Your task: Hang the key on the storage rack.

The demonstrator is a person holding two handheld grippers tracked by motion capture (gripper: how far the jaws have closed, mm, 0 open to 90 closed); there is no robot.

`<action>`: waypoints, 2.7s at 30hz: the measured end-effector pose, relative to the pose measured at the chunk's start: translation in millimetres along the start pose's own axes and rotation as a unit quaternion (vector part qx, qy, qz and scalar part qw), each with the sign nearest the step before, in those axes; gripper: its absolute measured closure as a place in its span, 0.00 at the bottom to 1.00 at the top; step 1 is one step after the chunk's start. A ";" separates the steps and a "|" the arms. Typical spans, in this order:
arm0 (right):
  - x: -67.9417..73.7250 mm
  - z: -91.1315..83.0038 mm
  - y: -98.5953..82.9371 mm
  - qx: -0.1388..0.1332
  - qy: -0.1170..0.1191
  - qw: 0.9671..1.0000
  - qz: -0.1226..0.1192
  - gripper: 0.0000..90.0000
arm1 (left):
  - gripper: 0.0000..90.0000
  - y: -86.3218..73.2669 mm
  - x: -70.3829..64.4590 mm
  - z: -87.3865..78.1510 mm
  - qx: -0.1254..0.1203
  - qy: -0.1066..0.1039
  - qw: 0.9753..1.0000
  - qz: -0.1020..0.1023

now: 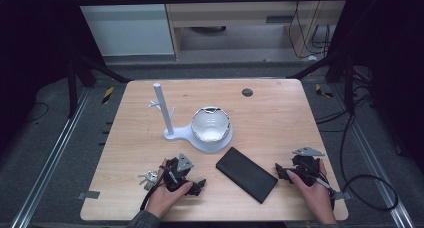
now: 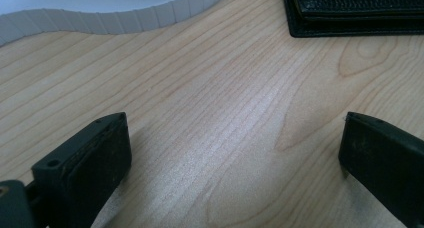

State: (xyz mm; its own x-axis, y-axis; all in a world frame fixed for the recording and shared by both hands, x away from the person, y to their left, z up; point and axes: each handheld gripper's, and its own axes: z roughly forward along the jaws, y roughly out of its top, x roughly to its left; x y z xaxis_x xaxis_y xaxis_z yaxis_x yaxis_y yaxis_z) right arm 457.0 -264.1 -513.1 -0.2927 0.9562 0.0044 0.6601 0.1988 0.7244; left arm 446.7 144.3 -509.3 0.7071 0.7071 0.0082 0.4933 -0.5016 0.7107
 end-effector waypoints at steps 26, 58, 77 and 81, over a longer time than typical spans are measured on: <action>-4.5 0.2 0.0 0.000 0.016 1.000 -0.018 0.01 | 0.09 16.6 37.4 -81.7 0.070 0.091 0.992 -0.050; -5.3 2.6 2.3 0.001 0.019 1.000 -0.022 0.01 | 0.59 -19.9 65.5 -91.6 0.184 0.069 0.977 -0.080; -4.6 3.4 3.0 0.001 0.020 0.999 -0.027 0.01 | 0.66 -26.7 65.5 -83.5 0.198 0.075 0.975 -0.072; -4.3 3.6 3.1 0.001 0.021 0.999 -0.028 0.01 | 0.74 -26.4 62.5 -83.5 0.200 0.079 0.975 -0.061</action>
State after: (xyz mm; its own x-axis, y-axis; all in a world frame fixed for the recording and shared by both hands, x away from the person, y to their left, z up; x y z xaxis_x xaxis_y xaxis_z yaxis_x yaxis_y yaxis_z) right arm 462.8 -266.9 -513.4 -0.3583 0.9336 -0.0068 0.6431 0.2520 0.7231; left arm 435.6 243.3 -468.9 0.5592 0.8259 0.0715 0.7498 -0.5407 0.3814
